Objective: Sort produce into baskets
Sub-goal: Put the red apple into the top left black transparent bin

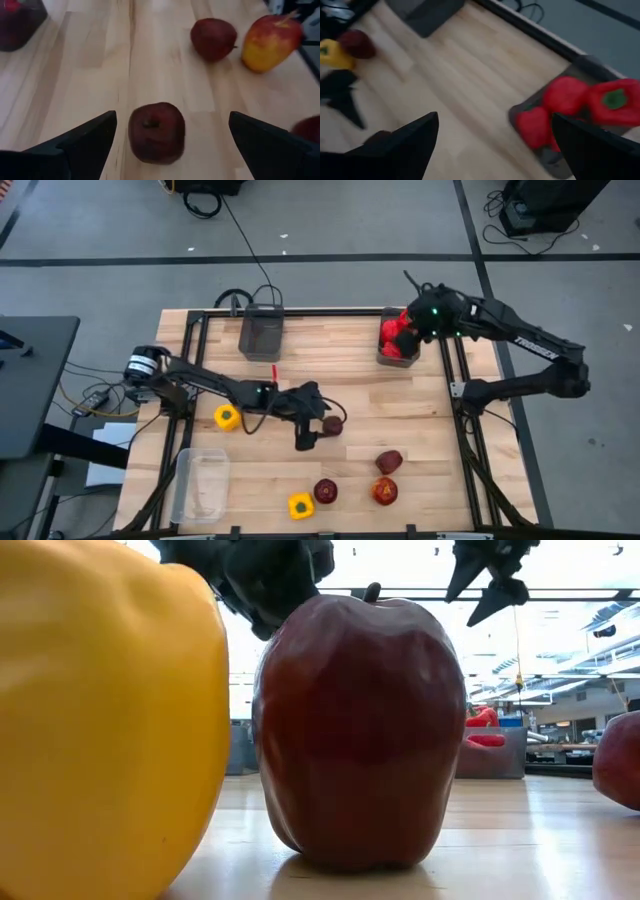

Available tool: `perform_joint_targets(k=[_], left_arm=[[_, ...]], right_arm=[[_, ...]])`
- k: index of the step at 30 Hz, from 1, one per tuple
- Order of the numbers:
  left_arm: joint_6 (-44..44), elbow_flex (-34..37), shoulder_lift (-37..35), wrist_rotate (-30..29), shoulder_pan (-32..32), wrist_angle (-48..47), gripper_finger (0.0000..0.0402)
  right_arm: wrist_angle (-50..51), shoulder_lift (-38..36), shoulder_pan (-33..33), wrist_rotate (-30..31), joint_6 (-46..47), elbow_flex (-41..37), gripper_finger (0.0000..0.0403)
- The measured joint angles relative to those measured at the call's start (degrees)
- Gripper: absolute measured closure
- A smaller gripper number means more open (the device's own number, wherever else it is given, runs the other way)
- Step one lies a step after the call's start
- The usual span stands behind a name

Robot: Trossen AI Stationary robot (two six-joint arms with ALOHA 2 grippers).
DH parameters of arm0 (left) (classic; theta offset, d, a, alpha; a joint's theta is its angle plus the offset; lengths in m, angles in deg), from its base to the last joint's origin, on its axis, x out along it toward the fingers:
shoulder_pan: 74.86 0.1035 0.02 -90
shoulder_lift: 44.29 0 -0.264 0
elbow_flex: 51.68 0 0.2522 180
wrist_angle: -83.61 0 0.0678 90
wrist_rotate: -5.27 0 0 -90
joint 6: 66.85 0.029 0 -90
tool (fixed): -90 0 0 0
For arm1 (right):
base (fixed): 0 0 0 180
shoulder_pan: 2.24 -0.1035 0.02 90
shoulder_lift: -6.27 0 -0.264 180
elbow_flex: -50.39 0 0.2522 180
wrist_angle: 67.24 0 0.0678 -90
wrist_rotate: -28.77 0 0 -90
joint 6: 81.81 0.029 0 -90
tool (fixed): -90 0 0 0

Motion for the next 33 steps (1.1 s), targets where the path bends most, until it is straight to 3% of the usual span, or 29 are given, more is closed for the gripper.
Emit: perform_joint_targets(k=[12,15,24,28,33], left_arm=[[-0.51,0.00,9.63,-4.36,-0.04,5.22,0.0014],[-0.77,0.00,9.89,-4.72,-0.16,5.15,0.0040],[-0.14,0.00,10.20,-3.57,-0.24,6.74,0.0184],[-2.73,0.00,10.11,-3.96,-0.07,7.22,0.0189],[-4.98,0.02,5.73,-8.56,1.56,3.73,0.0185]], right_arm=[[0.70,-0.57,-11.57,5.77,8.48,0.00,0.0008],[0.67,-0.57,-12.29,6.27,8.70,0.00,0.0008],[-0.18,-0.57,-11.21,7.44,5.68,0.00,0.0008],[-1.34,-0.57,-10.09,7.33,3.81,-0.02,0.0008],[-1.32,-0.57,-9.51,7.23,2.41,-0.02,0.0008]])
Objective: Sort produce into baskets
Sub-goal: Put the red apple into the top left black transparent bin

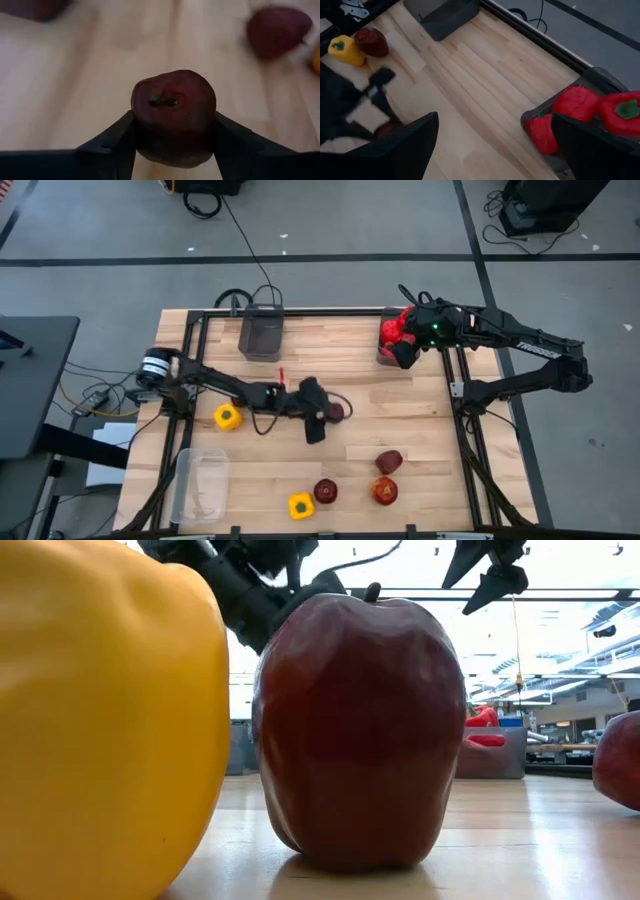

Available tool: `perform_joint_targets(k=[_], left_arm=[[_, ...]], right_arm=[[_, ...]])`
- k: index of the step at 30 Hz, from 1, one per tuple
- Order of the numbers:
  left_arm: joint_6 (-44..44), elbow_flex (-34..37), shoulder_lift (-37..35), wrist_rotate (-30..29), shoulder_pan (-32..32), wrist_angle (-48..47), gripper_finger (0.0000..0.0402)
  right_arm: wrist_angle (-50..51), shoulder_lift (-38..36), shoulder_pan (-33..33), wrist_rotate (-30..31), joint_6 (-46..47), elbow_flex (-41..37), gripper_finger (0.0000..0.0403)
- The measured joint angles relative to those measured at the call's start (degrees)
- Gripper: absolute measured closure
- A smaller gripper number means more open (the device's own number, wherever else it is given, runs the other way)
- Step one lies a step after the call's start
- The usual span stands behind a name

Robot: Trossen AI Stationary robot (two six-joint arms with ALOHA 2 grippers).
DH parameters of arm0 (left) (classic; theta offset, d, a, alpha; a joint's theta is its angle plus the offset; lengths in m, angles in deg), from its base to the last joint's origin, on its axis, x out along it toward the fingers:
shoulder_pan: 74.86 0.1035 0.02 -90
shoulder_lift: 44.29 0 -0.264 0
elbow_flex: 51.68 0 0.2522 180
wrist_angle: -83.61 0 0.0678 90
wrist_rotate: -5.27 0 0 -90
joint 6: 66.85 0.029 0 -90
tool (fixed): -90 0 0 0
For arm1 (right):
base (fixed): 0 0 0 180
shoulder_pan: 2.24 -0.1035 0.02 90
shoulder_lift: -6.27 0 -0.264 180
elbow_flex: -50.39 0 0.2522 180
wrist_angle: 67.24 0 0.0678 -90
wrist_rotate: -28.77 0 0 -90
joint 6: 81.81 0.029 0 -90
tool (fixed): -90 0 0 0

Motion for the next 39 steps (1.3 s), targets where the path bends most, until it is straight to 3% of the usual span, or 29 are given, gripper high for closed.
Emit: perform_joint_targets(k=[7,21,28,33,39], left_arm=[[-4.19,-0.01,-10.15,-2.32,6.48,-11.89,0.0180],[-7.72,0.00,-25.26,-3.04,18.58,-26.37,0.0179],[-5.31,-0.01,-26.46,-1.28,25.98,-31.36,0.0179],[-0.49,0.00,-26.45,3.36,32.50,-31.49,0.0179],[4.63,0.00,-26.48,6.26,41.16,-31.87,0.0178]], right_arm=[[-4.80,0.94,0.81,0.22,-3.65,-0.02,0.0008],[-21.76,9.69,6.32,-8.85,-12.48,-0.02,0.0036],[-31.31,14.73,8.11,-15.61,-12.17,-0.02,0.0053],[-36.82,16.58,8.56,-14.05,-6.60,-0.02,0.0055],[-35.54,16.83,9.21,-11.96,-3.33,-0.04,0.0055]])
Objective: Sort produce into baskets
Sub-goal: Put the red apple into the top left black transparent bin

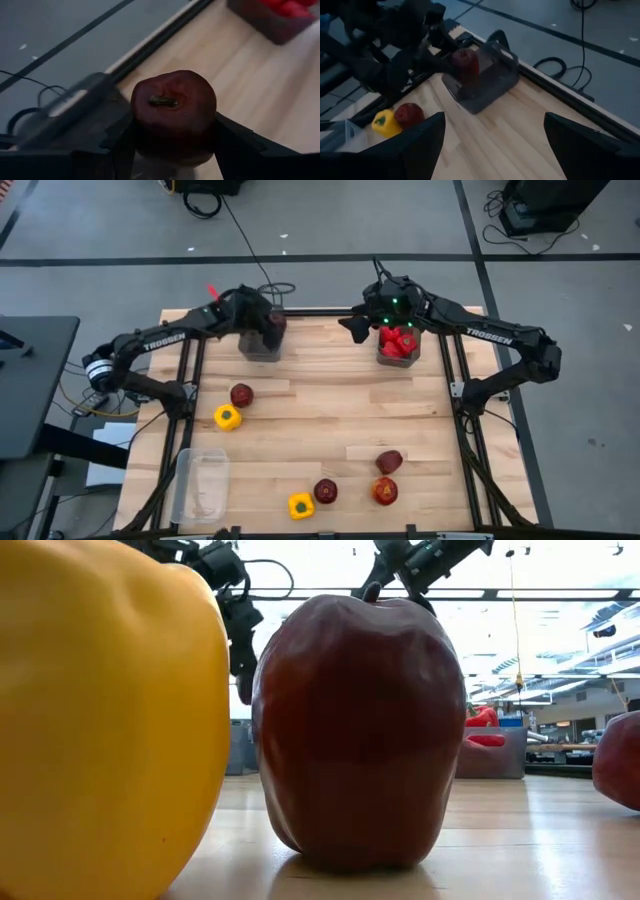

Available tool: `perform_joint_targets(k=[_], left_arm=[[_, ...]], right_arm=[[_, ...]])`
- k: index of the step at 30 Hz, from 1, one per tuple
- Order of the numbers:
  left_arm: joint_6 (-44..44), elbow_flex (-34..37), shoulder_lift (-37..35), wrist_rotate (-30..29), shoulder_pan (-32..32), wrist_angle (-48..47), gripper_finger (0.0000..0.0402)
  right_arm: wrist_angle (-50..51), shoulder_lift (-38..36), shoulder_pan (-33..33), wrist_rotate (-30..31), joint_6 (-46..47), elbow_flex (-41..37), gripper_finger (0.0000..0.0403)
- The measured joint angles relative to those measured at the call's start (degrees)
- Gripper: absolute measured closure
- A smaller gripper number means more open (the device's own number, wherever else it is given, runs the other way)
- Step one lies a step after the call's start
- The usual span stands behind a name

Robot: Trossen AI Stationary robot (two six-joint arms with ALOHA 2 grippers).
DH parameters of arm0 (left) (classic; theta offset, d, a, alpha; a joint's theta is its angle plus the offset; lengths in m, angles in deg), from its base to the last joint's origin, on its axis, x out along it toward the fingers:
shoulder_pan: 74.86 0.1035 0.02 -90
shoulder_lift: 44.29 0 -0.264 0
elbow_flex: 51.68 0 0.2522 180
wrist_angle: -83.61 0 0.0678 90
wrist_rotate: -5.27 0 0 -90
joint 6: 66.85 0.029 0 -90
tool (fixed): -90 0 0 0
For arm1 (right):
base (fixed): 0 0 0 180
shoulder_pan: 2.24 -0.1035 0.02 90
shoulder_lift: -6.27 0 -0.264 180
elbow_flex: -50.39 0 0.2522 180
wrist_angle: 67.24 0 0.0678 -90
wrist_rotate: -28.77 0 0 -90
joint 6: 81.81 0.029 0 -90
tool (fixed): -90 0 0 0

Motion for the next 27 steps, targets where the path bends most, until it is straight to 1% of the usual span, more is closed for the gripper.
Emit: perform_joint_targets(k=[4,8,10,13,16,21,24,27], left_arm=[[3.38,0.00,1.57,0.22,4.63,-0.99,0.0178],[3.69,-0.01,4.81,-0.05,8.41,0.58,0.0176],[3.64,0.00,6.77,-0.03,9.84,1.24,0.0167],[3.15,-0.02,9.83,-0.03,11.78,2.01,0.0139],[1.75,-0.02,12.72,-0.08,13.21,2.18,0.0097],[2.27,-0.02,14.50,-0.15,13.54,2.23,0.0030],[1.76,-0.02,14.39,-1.30,13.50,2.41,0.0013],[-0.16,-0.02,12.92,-1.55,13.36,1.70,0.0011]], right_arm=[[0.92,0.00,0.03,1.43,1.68,0.00,0.0055],[0.90,0.93,0.10,4.14,4.71,0.00,0.0055],[1.62,1.52,0.40,4.24,5.81,0.00,0.0053],[4.38,1.59,0.82,2.66,7.23,0.00,0.0046],[8.12,0.92,0.75,2.03,7.51,0.00,0.0035],[13.20,-1.06,-0.56,1.49,7.64,0.02,0.0021],[16.76,-2.13,-1.40,1.47,7.49,0.02,0.0018],[21.74,-2.72,-2.40,-0.41,6.79,0.02,0.0018]])
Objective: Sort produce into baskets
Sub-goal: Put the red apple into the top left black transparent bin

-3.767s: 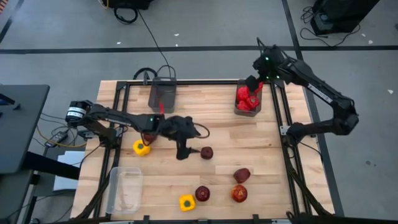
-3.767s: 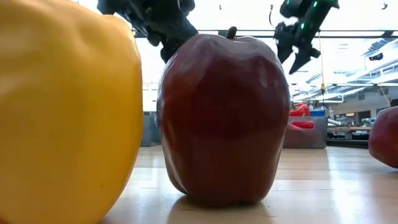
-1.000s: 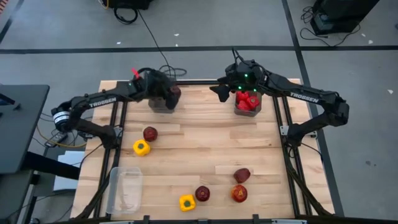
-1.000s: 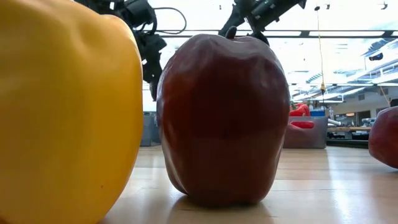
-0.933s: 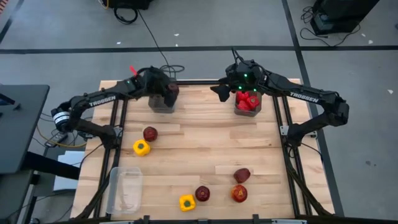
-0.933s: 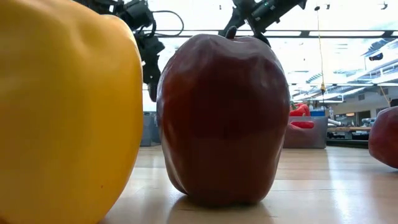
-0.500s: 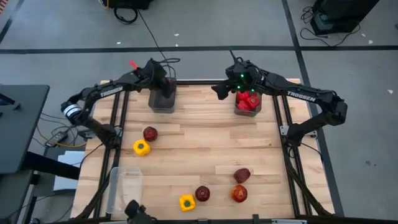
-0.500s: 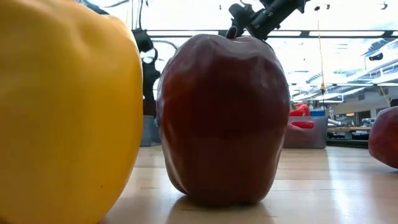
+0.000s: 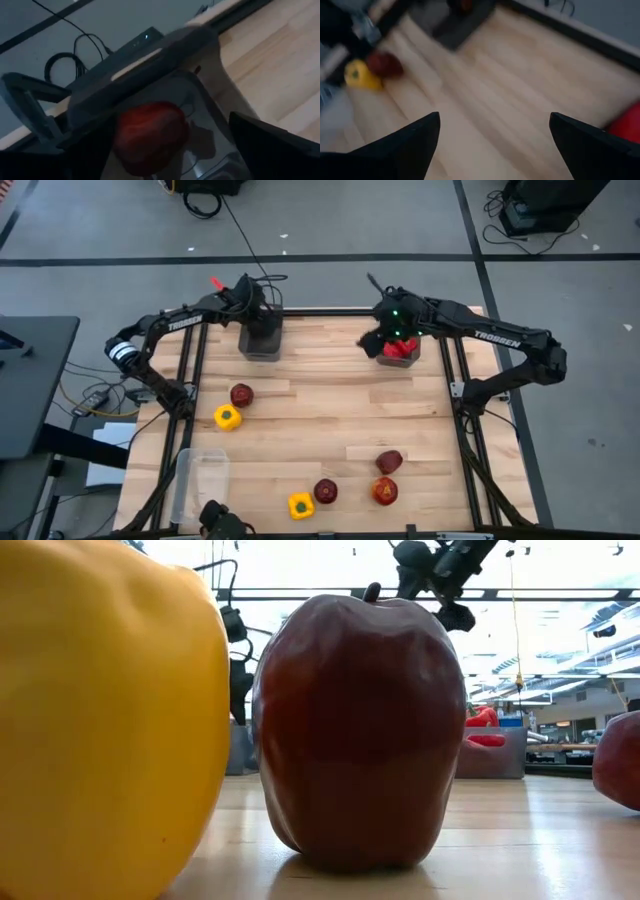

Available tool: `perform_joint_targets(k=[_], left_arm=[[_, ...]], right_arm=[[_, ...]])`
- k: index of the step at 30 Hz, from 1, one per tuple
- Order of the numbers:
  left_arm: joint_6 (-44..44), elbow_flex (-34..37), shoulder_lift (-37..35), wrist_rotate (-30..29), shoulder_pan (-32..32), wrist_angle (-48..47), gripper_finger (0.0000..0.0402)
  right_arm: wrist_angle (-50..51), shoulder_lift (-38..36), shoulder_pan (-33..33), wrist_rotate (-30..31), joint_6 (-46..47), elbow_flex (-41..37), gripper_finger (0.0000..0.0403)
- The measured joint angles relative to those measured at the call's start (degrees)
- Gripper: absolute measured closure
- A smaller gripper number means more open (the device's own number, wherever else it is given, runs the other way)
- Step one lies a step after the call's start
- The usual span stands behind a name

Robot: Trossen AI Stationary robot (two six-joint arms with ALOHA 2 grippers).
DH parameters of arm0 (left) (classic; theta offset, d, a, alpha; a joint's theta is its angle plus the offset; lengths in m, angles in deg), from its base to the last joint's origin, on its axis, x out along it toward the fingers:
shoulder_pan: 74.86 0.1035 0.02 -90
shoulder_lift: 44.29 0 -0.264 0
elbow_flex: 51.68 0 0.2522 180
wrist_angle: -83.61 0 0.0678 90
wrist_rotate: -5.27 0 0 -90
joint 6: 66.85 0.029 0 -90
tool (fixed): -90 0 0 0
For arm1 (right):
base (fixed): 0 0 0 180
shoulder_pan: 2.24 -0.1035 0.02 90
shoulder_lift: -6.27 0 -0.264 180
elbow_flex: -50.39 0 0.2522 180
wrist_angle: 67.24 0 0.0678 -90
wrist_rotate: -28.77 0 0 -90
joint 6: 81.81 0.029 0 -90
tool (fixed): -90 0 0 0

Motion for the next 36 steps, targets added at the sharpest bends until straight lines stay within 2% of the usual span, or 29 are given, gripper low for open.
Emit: perform_joint_targets(k=[3,7,10,12,14,17,21,25,32,36], left_arm=[[-0.74,-1.38,-2.25,1.30,-1.33,-0.55,0.0011],[2.49,-5.05,-3.99,10.98,-6.05,-0.33,0.0010],[3.61,-7.42,-4.16,17.37,-11.86,-0.39,0.0010],[3.43,-8.59,-4.16,18.37,-16.50,-0.25,0.0010],[3.14,-8.94,-4.16,16.83,-21.52,1.34,0.0010],[-0.63,-8.92,-4.14,10.25,-28.47,3.04,0.0010],[-6.68,-8.92,-4.14,2.88,-35.76,4.27,0.0010],[-12.92,-8.92,-4.14,-1.14,-42.19,4.72,0.0010],[-14.09,-8.92,-4.14,-8.46,-50.68,4.85,0.0010],[-14.67,-8.90,-4.12,-8.79,-52.96,8.15,0.0010]], right_arm=[[4.56,0.01,-1.71,-8.06,-3.70,-0.31,0.0018],[7.51,0.12,-6.23,-18.24,-7.73,-1.58,0.0022],[10.63,0.12,-11.10,-19.44,-10.89,-2.19,0.0027],[13.67,0.12,-14.95,-18.81,-13.84,-3.01,0.0029],[16.13,0.04,-18.99,-18.11,-16.14,-4.20,0.0030],[16.54,-0.55,-24.92,-17.56,-17.82,-7.07,0.0030],[11.48,-2.56,-31.70,-16.85,-19.10,-12.45,0.0030],[6.62,-4.75,-36.02,-14.62,-19.43,-17.71,0.0031],[3.94,-5.88,-42.43,-10.96,-18.10,-22.89,0.0031],[0.67,-5.67,-45.54,-8.65,-14.23,-24.98,0.0031]])
